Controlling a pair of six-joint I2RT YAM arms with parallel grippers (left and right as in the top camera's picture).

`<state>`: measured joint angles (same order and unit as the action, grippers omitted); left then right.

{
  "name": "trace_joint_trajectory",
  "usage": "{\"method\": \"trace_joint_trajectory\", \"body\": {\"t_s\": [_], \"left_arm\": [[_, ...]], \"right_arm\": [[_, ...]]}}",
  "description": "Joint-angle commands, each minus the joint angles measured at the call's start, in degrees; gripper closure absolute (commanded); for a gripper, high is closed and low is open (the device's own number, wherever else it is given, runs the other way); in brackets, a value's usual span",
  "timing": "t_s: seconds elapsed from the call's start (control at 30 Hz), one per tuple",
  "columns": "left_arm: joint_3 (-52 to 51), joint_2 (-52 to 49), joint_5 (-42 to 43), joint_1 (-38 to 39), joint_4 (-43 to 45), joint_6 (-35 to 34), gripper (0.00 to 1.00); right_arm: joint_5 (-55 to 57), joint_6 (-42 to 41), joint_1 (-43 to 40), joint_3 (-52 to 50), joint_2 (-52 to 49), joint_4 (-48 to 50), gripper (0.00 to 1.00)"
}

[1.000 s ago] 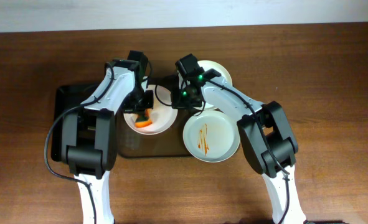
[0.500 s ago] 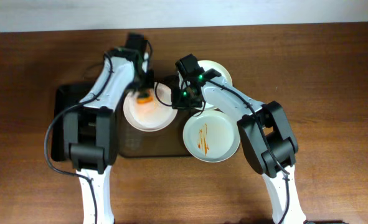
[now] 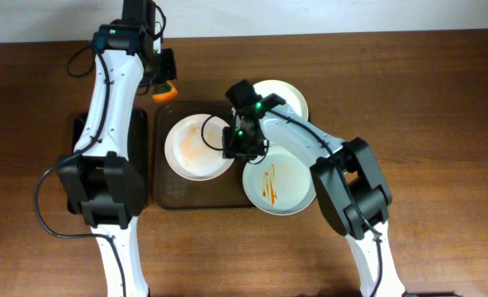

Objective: Clean dirty plates on tray and stack at the side
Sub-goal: 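Lift the sponge away from the plate with the left gripper, then lift the cleaned plate with right gripper and carry it right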

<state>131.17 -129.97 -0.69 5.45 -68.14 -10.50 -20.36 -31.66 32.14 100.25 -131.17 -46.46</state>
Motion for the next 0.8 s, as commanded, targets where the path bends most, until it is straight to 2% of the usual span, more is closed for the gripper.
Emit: {"method": "trace_joint_trajectory", "body": {"t_s": [0.0,0.1,0.27,0.37,0.5,0.6,0.77], "left_arm": [[0.4,0.5,0.1,0.4,-0.5,-0.1,1.0],[0.2,0.5,0.0,0.4,-2.3,-0.1,1.0],[0.2,0.5,1.1,0.3,-4.0,-0.1,1.0],[0.2,0.5,0.8,0.2,-4.0,-0.1,1.0],[0.2,0.5,0.9,-0.1,-4.7,-0.1,1.0],[0.2,0.5,0.9,-0.8,-5.7,-0.1,1.0],[0.2,0.5,0.9,-1.9,-7.6,-0.1,1.0]], "right_arm": [[10.1,-4.3,2.7,-0.7,-1.3,0.8,0.79],[12.1,-5.3,2.7,-0.7,-1.3,0.7,0.95],[10.9,-5.2,2.3,-0.7,-1.3,0.5,0.96],[5.8,-1.0,1.1,-0.2,-1.0,1.1,0.96],[6.5,5.0,0.4,0.6,4.5,-1.4,0.96],[13.3,7.5,0.5,0.9,10.7,-4.5,0.96],[32.4,10.9,1.8,0.9,21.2,-9.0,0.96]]}}
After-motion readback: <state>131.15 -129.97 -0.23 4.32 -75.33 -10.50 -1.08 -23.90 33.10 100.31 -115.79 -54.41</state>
